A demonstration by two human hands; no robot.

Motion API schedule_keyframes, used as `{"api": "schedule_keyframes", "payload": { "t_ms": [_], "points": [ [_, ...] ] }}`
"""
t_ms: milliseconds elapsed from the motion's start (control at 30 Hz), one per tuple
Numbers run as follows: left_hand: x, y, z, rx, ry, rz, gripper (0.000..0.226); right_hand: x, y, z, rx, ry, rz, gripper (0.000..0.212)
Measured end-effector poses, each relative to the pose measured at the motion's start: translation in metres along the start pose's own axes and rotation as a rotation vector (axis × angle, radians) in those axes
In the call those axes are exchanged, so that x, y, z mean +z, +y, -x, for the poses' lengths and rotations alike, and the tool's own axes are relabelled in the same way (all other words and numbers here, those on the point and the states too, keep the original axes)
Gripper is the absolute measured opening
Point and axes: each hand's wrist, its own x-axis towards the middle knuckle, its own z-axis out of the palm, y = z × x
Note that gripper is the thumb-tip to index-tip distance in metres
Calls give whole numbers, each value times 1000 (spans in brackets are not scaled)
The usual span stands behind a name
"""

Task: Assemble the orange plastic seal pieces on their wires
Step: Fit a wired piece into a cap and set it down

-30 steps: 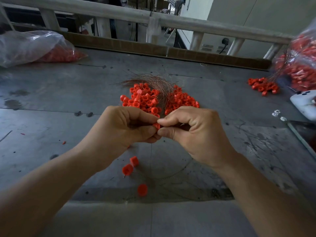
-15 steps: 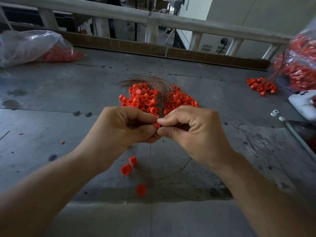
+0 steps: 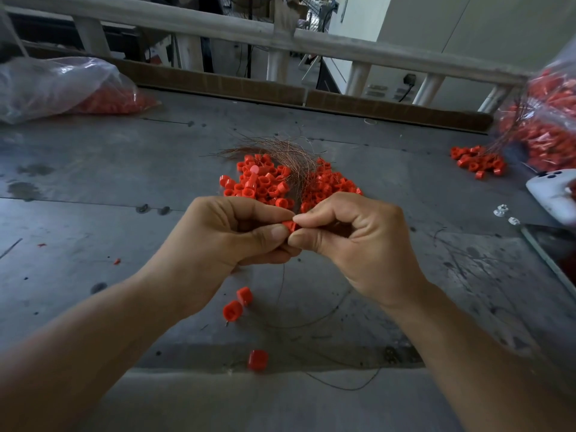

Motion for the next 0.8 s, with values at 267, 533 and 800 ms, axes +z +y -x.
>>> {"api": "schedule_keyframes", "payload": {
  "t_ms": [267,533,800],
  "points": [
    [-2,3,-1,-77,-116,43,27,-8,1,-4,66,-214,20,38],
    [-1,0,1,-59,-129,61,51,-9,-3,-5,45,-349,144,16],
    [5,-2,5,131,-86,-226,67,-4,-6,0,8,-319,209,6]
  ]
}}
